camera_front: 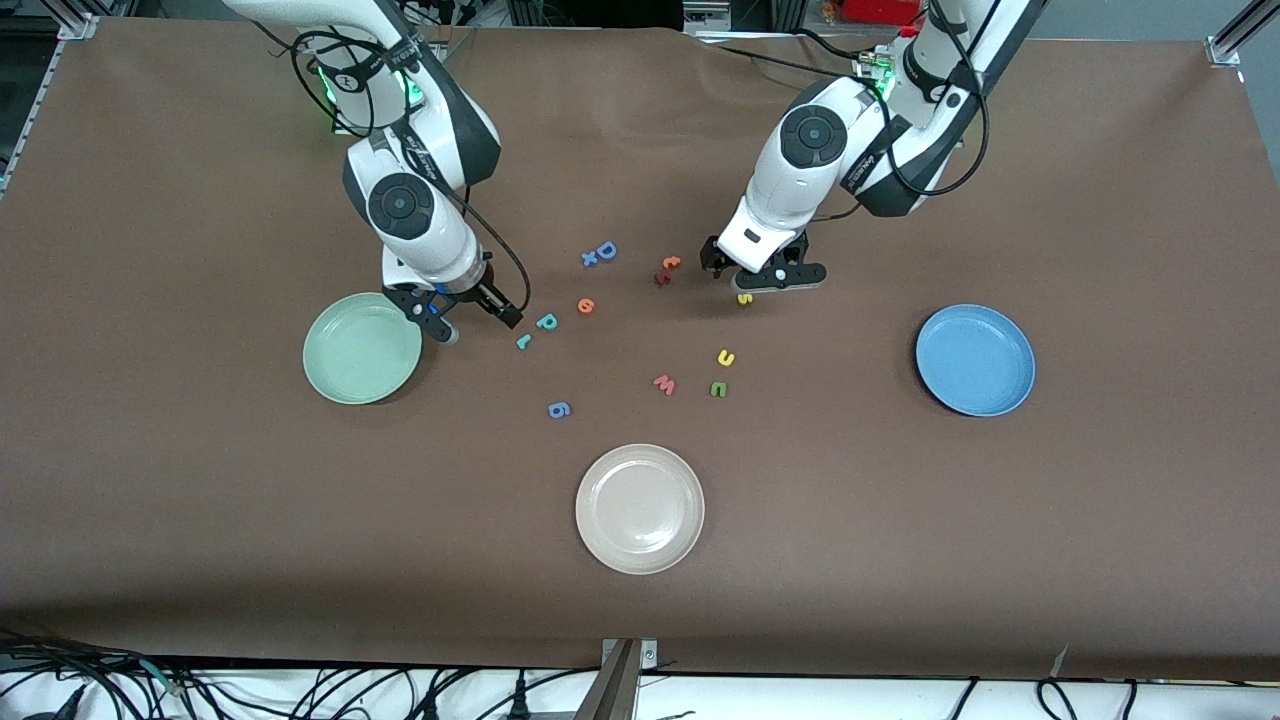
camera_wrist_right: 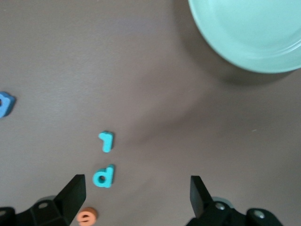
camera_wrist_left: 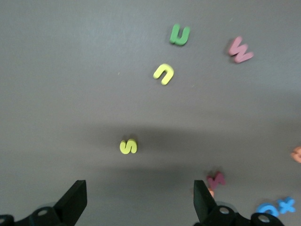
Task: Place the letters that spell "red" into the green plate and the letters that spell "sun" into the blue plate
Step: 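Grasp the yellow s with the left gripper while the right gripper grasps teal 1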
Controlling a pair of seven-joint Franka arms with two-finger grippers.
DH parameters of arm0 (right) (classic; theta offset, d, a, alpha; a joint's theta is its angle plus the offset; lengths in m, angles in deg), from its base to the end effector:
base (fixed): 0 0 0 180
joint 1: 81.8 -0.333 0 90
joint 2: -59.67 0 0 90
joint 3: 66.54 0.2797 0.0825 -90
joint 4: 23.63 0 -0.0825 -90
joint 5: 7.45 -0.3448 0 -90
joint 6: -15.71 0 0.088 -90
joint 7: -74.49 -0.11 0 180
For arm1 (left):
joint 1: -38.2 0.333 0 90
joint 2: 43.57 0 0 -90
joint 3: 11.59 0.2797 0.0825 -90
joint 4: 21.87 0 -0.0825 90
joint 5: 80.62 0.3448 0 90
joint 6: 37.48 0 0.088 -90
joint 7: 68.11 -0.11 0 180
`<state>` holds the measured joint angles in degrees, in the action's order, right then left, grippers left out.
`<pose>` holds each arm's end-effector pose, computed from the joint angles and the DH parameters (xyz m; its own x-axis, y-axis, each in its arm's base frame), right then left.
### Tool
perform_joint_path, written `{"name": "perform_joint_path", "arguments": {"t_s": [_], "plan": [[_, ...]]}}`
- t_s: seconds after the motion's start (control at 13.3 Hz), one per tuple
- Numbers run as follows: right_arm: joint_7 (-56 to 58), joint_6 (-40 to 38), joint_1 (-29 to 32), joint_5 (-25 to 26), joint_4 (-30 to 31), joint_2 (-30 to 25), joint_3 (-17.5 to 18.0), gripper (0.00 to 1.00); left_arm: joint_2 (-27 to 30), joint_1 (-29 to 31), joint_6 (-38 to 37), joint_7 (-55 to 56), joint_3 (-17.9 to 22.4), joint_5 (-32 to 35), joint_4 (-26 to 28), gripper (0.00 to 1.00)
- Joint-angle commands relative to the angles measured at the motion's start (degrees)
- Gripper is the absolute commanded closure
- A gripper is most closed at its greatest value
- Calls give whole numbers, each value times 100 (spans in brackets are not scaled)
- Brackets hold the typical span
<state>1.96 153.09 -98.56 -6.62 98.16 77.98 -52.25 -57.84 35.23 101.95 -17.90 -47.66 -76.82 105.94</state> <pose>0.4578 0.2752 0.2521 0.7467 -0.6607 -0.0762 -0.6617 -0.7496 0.0151 0.3972 -0.3233 0.2727 0.9850 0.1558 -0.0745 0.1610 -0.9845 0.0702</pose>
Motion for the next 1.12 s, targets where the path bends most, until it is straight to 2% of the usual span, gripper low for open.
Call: {"name": "perform_joint_path", "arguments": {"t_s": [0.0, 0.15, 0.37, 0.52, 0.75, 1.05], "plan": [[-402, 542, -81, 93, 37, 137, 13, 2, -57, -11, 347, 330, 3, 147, 253, 0], [-394, 911, -72, 120, 37, 347, -13, 2, -426, -37, 610, 812, 3, 671, 244, 0], [-385, 983, -55, 584, -16, 717, -83, 1, -1111, -20, 831, 2488, 30, 2584, 148, 0], [-385, 983, -72, 629, -16, 718, -92, 2, -1349, 24, 840, 3430, 30, 3457, 130, 0], [-394, 1001, -81, 814, -138, 814, -84, 8, -1500, 42, 840, 3636, 21, 3479, 130, 0], [-429, 1106, -90, 867, -270, 1042, -84, 9, -1649, 94, 1113, 3628, 21, 3443, 95, 0]]}}
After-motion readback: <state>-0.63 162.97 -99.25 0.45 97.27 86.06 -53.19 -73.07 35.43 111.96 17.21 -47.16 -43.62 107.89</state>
